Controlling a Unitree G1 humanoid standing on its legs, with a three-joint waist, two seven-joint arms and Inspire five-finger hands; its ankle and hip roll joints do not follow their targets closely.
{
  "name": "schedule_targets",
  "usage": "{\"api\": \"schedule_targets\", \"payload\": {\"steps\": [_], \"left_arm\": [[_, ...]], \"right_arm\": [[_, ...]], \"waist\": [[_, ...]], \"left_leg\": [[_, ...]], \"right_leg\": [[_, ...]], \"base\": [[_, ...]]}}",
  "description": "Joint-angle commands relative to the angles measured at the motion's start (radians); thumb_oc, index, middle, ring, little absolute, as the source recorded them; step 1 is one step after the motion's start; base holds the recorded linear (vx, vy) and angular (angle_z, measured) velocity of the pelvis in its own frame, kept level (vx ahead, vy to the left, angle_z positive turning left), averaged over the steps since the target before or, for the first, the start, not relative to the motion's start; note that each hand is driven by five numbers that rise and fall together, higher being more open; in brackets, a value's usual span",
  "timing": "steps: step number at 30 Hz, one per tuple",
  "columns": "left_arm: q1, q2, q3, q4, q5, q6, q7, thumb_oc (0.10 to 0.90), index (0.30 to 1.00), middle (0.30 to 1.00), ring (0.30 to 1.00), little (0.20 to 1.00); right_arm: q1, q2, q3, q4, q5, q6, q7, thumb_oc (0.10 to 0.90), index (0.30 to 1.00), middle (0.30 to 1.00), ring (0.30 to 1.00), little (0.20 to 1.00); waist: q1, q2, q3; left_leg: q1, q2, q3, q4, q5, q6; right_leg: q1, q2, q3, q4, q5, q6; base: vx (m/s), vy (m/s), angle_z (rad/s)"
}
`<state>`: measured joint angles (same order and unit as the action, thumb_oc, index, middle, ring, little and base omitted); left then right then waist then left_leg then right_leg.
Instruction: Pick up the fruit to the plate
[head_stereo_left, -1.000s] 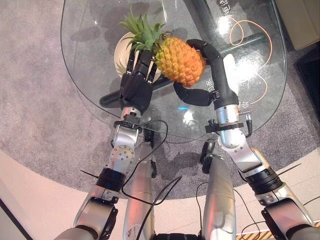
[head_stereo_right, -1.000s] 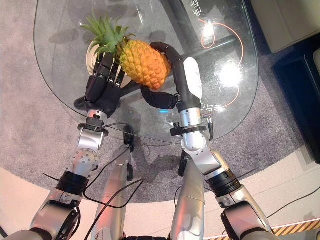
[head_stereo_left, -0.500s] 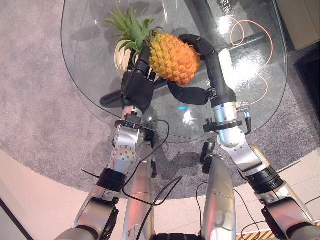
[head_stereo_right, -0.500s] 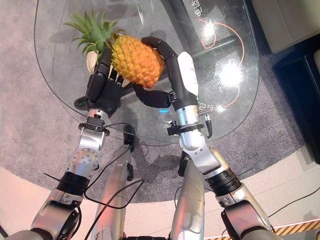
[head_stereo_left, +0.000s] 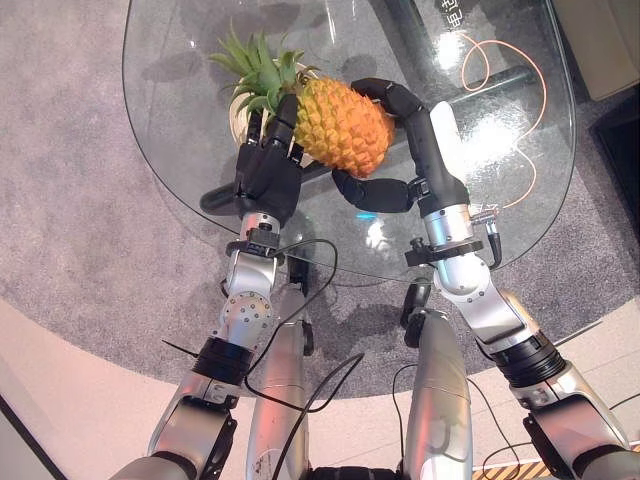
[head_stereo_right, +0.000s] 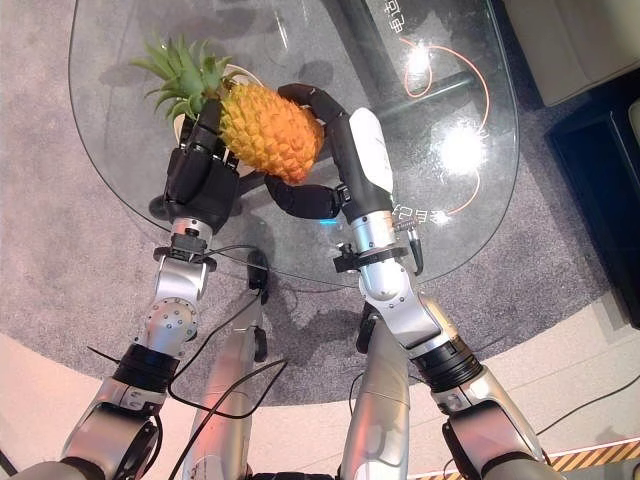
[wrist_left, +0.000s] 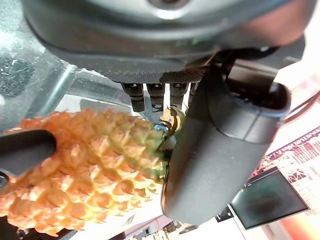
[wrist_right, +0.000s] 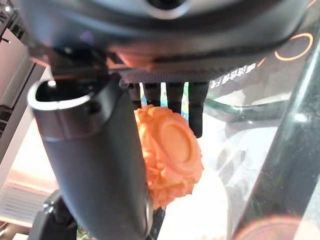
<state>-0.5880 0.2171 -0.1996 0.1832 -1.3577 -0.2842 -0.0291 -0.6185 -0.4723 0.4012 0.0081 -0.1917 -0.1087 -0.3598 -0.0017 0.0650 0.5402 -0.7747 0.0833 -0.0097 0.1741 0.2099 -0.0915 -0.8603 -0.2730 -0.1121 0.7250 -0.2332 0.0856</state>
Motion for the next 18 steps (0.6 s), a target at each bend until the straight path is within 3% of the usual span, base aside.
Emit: {"api": "schedule_targets", "payload": {"steps": [1,7,18], "left_arm": [[-0.101,0.045,0.015,-0.159,0.092,-0.095,-0.023,0.8,0.9,0.9,0.9,0.9],[-0.1,0.038,0.026,-0.159,0.1,-0.129,-0.003,0.8,0.9,0.9,0.9,0.9],[-0.108,0.04,0.023,-0.17,0.112,-0.12,-0.011,0.8,0.9,0.9,0.9,0.9]], "right_arm": [[-0.139,0.024,0.017,-0.218,-0.001,-0.103,0.019,0.1,0.3,0.3,0.3,0.2],[-0.15,0.025,0.026,-0.222,-0.002,-0.106,0.053,0.1,0.3,0.3,0.3,0.2],[-0.175,0.013,0.051,-0.237,0.01,-0.103,0.123,0.1,0.3,0.3,0.3,0.2]], "waist": [[0.005,-0.02,-0.02],[0.008,-0.02,-0.02],[0.015,-0.022,-0.02]], "left_leg": [[0.013,-0.007,0.04,0.219,-0.208,0.028],[0.011,-0.008,0.037,0.218,-0.206,0.027],[0.002,-0.012,0.03,0.227,-0.208,0.028]], "right_leg": [[0.079,0.005,0.001,-0.318,0.256,0.032],[0.076,0.005,0.001,-0.318,0.256,0.033],[0.072,0.006,-0.001,-0.31,0.254,0.033]], "base": [[0.0,0.0,0.0],[0.0,0.0,0.0],[0.0,0.0,0.0]]}}
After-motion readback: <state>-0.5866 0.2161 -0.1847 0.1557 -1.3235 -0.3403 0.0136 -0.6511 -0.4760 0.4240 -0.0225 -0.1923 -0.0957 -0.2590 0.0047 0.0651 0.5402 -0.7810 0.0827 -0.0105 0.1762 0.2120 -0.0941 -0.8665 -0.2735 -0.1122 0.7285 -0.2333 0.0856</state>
